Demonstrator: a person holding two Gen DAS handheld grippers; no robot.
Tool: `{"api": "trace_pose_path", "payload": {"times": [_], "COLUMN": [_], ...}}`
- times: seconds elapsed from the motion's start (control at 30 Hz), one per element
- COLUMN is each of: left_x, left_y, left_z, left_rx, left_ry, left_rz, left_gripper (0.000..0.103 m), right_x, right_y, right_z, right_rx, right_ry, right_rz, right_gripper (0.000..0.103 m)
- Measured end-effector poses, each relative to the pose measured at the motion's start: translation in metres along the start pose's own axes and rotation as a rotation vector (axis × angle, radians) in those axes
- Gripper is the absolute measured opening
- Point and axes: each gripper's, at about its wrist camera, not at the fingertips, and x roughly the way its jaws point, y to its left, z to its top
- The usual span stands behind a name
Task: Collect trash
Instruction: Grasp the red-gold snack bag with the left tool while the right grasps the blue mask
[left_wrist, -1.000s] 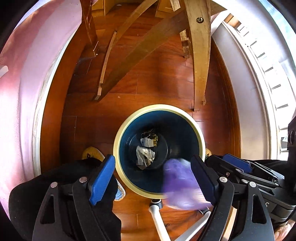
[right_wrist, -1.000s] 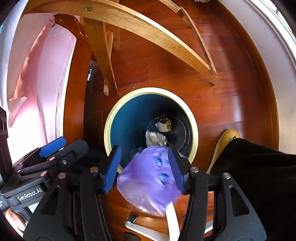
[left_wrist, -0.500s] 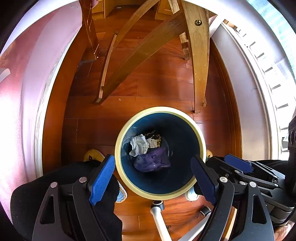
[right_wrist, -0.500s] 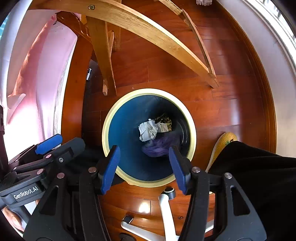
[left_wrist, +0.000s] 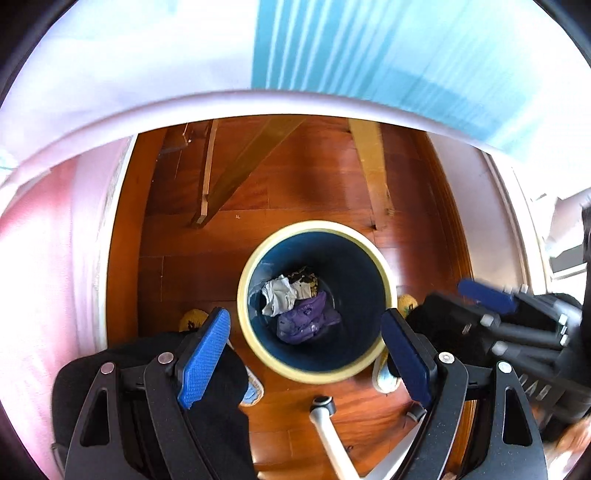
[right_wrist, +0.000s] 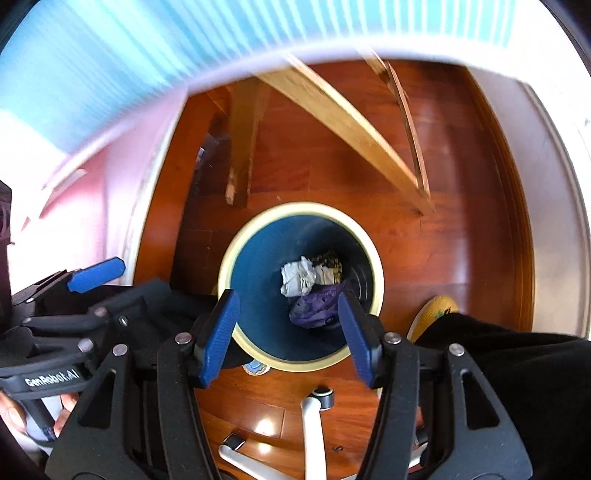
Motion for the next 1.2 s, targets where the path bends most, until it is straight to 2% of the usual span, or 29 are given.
{"api": "trace_pose_path", "payload": {"times": [0.13,0.27,0.5,0.7,0.83,0.97,1.03,1.2], "left_x": [-0.033,-0.075,-0.17,-0.235,-0.257,-0.265,-0.262,-0.233], "left_y": [-0.003,-0.005,-0.005,-0.013,-0.019,-0.023,-0.025,-0.009], "left_z": [-0.016,-0.021,0.017,0.079,0.128,0.188,0.216,0.277], "left_rx": [0.064,0.127,0.151,0.158,0.174,0.172,0.168,0.108], "left_ry": [-0.011,-0.069,-0.213,-0.295,-0.321,-0.305,-0.296,-0.227], "left_rz": [-0.013,0.006,0.0,-0.034,0.002,-0.015,-0.018,-0.076], "left_gripper": [0.085,0.085,0.085,0.085,0.085,0.085,0.085,0.085], "right_x": [-0.04,-0.085,-0.17,-0.232,-0.259,-0.28,-0.285,-0.278], "right_y": [0.016,0.032,0.054,0.053,0.049,0.035,0.026,0.0], "right_z": [-0.003,-0.004,0.014,0.058,0.092,0.131,0.153,0.212], "right_rx": [-0.078,-0.167,-0.275,-0.261,-0.272,-0.255,-0.234,-0.179], "right_ry": [-0.058,-0.127,-0.276,-0.395,-0.462,-0.512,-0.524,-0.537], "right_rz": [0.009,0.008,-0.001,0.015,-0.015,-0.065,-0.08,-0.127], "right_gripper": [0.053,0.053,0.053,0.053,0.053,0.054,0.062,0.063]}}
